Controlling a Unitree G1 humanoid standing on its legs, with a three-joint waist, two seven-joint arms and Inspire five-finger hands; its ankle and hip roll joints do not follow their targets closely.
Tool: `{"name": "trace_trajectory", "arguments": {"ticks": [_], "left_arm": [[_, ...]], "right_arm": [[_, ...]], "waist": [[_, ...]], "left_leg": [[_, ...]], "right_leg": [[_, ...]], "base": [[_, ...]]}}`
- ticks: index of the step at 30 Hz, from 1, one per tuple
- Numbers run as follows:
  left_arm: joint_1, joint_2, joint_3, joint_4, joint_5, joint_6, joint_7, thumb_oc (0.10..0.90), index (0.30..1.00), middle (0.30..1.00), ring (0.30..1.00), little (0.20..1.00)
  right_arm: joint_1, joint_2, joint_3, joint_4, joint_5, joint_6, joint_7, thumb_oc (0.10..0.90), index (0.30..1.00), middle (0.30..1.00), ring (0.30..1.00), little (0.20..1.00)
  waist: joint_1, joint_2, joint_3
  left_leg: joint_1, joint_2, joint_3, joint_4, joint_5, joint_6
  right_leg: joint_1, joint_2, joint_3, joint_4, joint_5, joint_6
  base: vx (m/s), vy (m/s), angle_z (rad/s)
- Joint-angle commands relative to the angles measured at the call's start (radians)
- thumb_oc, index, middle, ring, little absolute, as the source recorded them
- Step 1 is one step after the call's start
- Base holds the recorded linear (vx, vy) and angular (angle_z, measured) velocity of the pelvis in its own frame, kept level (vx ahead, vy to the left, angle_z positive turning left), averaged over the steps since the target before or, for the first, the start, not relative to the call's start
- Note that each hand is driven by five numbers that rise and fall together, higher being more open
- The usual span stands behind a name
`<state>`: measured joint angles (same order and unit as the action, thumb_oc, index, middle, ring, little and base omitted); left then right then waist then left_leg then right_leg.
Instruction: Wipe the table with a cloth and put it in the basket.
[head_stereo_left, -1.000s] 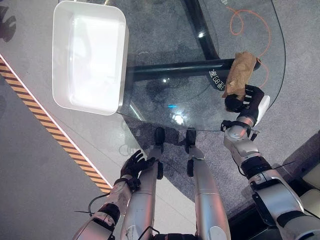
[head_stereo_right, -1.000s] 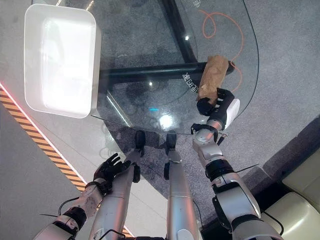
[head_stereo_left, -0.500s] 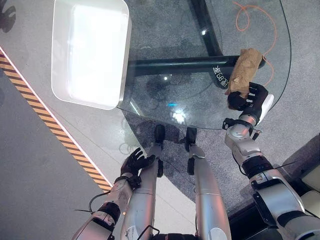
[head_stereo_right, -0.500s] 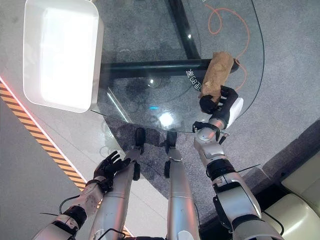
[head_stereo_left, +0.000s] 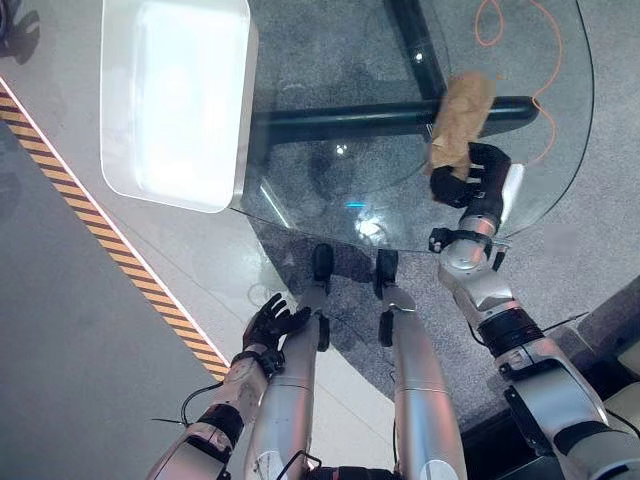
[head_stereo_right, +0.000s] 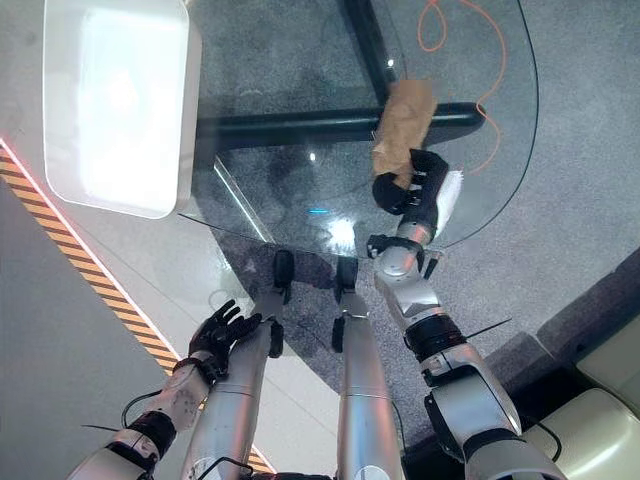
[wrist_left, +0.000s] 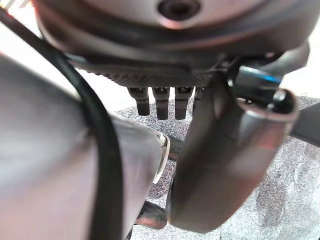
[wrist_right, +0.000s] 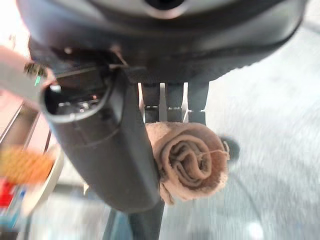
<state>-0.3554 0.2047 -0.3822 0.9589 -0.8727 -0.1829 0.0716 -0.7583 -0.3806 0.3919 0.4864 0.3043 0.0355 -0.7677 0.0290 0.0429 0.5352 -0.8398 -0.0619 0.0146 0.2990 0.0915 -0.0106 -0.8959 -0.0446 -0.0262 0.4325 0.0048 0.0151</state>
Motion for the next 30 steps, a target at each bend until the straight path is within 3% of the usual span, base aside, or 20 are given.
{"name": "trace_trajectory", "arguments": {"ticks": [1,12,30], "left_arm": [[0.090,-0.089,-0.059,-0.014,-0.007,-0.006,-0.005,0.800,0.900,0.900,0.900,0.900],[0.096,-0.089,-0.064,-0.012,-0.010,-0.010,-0.006,0.800,0.900,0.900,0.900,0.900],[0.096,-0.075,-0.076,-0.020,0.002,0.000,-0.007,0.800,0.900,0.900,0.900,0.900]], "right_arm": [[-0.060,0.121,0.134,-0.152,-0.070,-0.026,0.113,0.100,0.300,0.300,0.300,0.200],[-0.059,0.150,0.190,-0.179,-0.098,-0.022,0.155,0.100,0.300,0.300,0.300,0.200],[-0.087,0.134,0.275,-0.180,-0.112,0.000,0.353,0.100,0.300,0.300,0.300,0.200]], "waist": [[0.038,0.033,-0.015],[0.048,0.037,-0.015],[0.062,0.036,-0.015]], "left_leg": [[-0.015,-0.069,0.007,0.101,-0.103,0.054],[-0.026,-0.072,0.002,0.109,-0.100,0.053],[-0.043,-0.072,0.001,0.126,-0.101,0.051]], "right_leg": [[0.012,-0.017,-0.066,-0.058,0.037,0.024],[-0.001,-0.017,-0.069,-0.045,0.034,0.026],[-0.019,-0.022,-0.079,-0.024,0.030,0.030]], "base": [[0.02,0.026,0.03],[0.02,0.013,0.10],[0.00,-0.001,0.02]]}}
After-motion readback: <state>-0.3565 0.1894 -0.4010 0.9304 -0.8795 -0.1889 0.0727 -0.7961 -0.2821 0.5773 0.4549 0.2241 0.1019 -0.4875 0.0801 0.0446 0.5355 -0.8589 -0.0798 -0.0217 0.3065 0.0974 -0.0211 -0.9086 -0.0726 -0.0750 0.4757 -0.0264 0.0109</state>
